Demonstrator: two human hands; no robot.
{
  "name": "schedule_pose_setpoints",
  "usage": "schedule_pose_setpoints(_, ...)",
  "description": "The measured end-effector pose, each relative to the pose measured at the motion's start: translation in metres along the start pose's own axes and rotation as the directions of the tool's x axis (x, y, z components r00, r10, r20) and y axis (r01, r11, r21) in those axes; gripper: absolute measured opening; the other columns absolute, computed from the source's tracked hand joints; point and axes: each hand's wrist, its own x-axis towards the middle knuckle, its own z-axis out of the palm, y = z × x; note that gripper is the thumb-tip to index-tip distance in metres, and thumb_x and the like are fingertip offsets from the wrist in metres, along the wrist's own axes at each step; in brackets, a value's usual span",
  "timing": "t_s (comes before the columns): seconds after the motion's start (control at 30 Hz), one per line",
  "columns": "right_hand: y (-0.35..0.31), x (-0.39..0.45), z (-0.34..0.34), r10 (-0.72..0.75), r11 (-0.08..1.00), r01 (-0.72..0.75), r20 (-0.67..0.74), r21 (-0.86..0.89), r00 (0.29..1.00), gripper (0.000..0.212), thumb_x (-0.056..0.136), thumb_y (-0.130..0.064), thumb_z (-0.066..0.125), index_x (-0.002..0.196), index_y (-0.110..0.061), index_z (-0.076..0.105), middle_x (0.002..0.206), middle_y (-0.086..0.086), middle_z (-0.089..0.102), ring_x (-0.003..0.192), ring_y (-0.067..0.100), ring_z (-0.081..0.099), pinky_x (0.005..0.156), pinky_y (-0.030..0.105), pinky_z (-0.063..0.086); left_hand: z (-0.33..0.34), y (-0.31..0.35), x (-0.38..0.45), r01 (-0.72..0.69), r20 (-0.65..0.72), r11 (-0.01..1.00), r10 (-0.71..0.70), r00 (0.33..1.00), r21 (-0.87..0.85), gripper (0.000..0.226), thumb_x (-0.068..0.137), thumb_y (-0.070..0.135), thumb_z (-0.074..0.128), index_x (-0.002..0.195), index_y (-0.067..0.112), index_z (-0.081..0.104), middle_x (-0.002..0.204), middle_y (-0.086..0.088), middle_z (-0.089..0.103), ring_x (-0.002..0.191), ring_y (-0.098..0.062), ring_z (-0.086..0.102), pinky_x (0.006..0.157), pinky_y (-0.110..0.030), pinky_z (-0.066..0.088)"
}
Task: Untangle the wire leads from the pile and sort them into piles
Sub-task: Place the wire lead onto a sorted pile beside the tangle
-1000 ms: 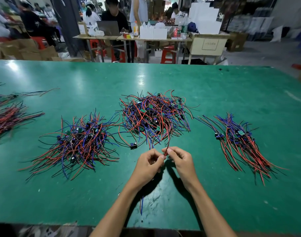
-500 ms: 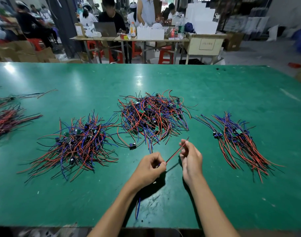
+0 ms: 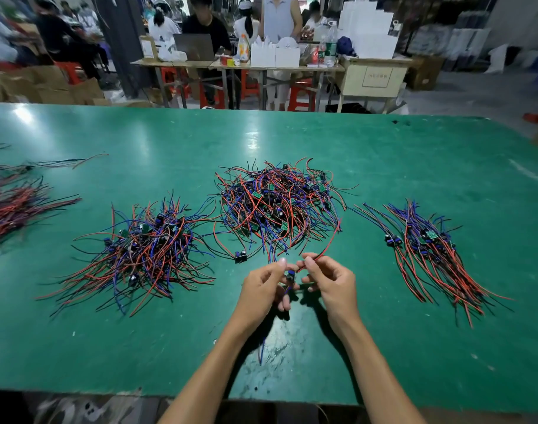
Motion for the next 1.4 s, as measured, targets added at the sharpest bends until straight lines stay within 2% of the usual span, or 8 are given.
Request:
schedule_pose_setpoints(0.1, 0.001, 0.003, 0.001, 0.006, 0.996, 0.002, -0.093, 0.092, 0.996, 0.008, 0.097, -0.014, 0.066, 0.100, -0.011, 0.073, 0.086, 0.006, 0.078, 0.064, 0.007, 0.064, 0.058, 0.017, 0.052, -0.005, 0.000, 0.001, 0.007, 0.017, 1.000, -0.007, 1.000, -0.025, 0.021, 0.103, 0.014, 0.056, 0.120, 0.008, 0.066, 0.083, -0.023, 0.071, 0.046, -0.017, 0.054, 0.044, -0.021, 0.042)
schedule_pose_setpoints(0.2, 0.001, 0.006, -0.003, 0.060, 0.974, -0.014, -0.196, 0.228, 0.979, 0.008, 0.097, -0.015, 0.065, 0.100, -0.014, 0.072, 0.084, 0.001, 0.076, 0.063, 0.003, 0.057, 0.063, 0.013, 0.049, -0.012, -0.001, 0.002, 0.007, 0.024, 1.000, -0.008, 1.000, 0.025, 0.021, 0.096, 0.005, 0.064, 0.115, 0.011, 0.070, 0.090, -0.020, 0.075, 0.052, -0.013, 0.054, 0.046, -0.020, 0.044)
schedule_pose_setpoints(0.4, -0.001, 0.008, -0.009, 0.148, 0.924, -0.079, -0.159, 0.374, 0.976, 0.010, 0.096, -0.015, 0.065, 0.103, -0.014, 0.071, 0.088, 0.000, 0.076, 0.066, 0.000, 0.058, 0.066, 0.011, 0.051, -0.026, 0.001, 0.008, -0.122, 0.033, 0.962, 0.117, 0.993, 0.244, 0.015, 0.093, 0.012, 0.072, 0.107, 0.015, 0.073, 0.086, -0.011, 0.076, 0.060, -0.014, 0.062, 0.053, -0.026, 0.050)
schedule_pose_setpoints(0.5, -0.002, 0.008, -0.010, 0.148, 0.920, -0.090, -0.124, 0.381, 0.981, 0.011, 0.096, -0.015, 0.064, 0.105, -0.014, 0.070, 0.090, 0.000, 0.077, 0.067, -0.002, 0.061, 0.066, 0.011, 0.051, -0.029, -0.001, 0.007, -0.224, -0.020, 0.871, 0.258, 0.966, 0.438, 0.010, 0.091, 0.016, 0.074, 0.099, 0.021, 0.076, 0.083, 0.004, 0.075, 0.068, -0.012, 0.068, 0.066, -0.029, 0.056)
schedule_pose_setpoints(0.63, -0.001, 0.007, -0.010, 0.136, 0.933, -0.095, -0.095, 0.346, 0.986, 0.016, 0.091, -0.017, 0.066, 0.106, -0.012, 0.071, 0.091, 0.002, 0.078, 0.070, -0.001, 0.062, 0.067, 0.012, 0.052, -0.028, -0.008, 0.002, -0.261, -0.076, 0.773, 0.370, 0.926, 0.579, 0.011, 0.091, 0.015, 0.074, 0.099, 0.022, 0.079, 0.092, 0.017, 0.073, 0.085, 0.001, 0.066, 0.077, -0.014, 0.050)
schedule_pose_setpoints(0.83, 0.000, 0.009, -0.011, 0.139, 0.935, -0.102, -0.086, 0.340, 0.987, 0.016, 0.098, -0.010, 0.060, 0.111, -0.013, 0.070, 0.095, 0.002, 0.078, 0.070, 0.000, 0.061, 0.068, 0.012, 0.052, -0.030, -0.009, -0.004, -0.381, 0.012, 0.638, 0.503, 0.864, 0.669, 0.009, 0.091, 0.014, 0.073, 0.098, 0.012, 0.078, 0.086, 0.002, 0.067, 0.077, -0.008, 0.061, 0.072, -0.022, 0.049)
schedule_pose_setpoints(1.07, -0.003, 0.009, -0.013, 0.150, 0.912, -0.115, -0.060, 0.394, 0.987, 0.021, 0.103, -0.004, 0.051, 0.118, -0.012, 0.064, 0.109, 0.005, 0.077, 0.070, 0.001, 0.063, 0.069, 0.012, 0.053, -0.022, -0.012, -0.011, -0.483, 0.160, 0.283, 0.707, 0.689, 0.829, 0.014, 0.080, 0.002, 0.083, 0.091, 0.005, 0.075, 0.084, -0.006, 0.066, 0.072, -0.025, 0.058, 0.064, -0.037, 0.048)
schedule_pose_setpoints(1.4, -0.005, 0.005, -0.006, 0.132, 0.941, -0.075, -0.154, 0.331, 0.979, 0.026, 0.081, -0.030, 0.073, 0.101, -0.013, 0.067, 0.090, 0.004, 0.078, 0.069, 0.001, 0.064, 0.066, 0.012, 0.051, -0.022, -0.006, -0.017, -0.395, 0.040, 0.435, 0.630, 0.776, 0.809, 0.010, 0.097, 0.011, 0.064, 0.097, 0.003, 0.071, 0.088, -0.006, 0.058, 0.077, -0.022, 0.056, 0.068, -0.042, 0.052)
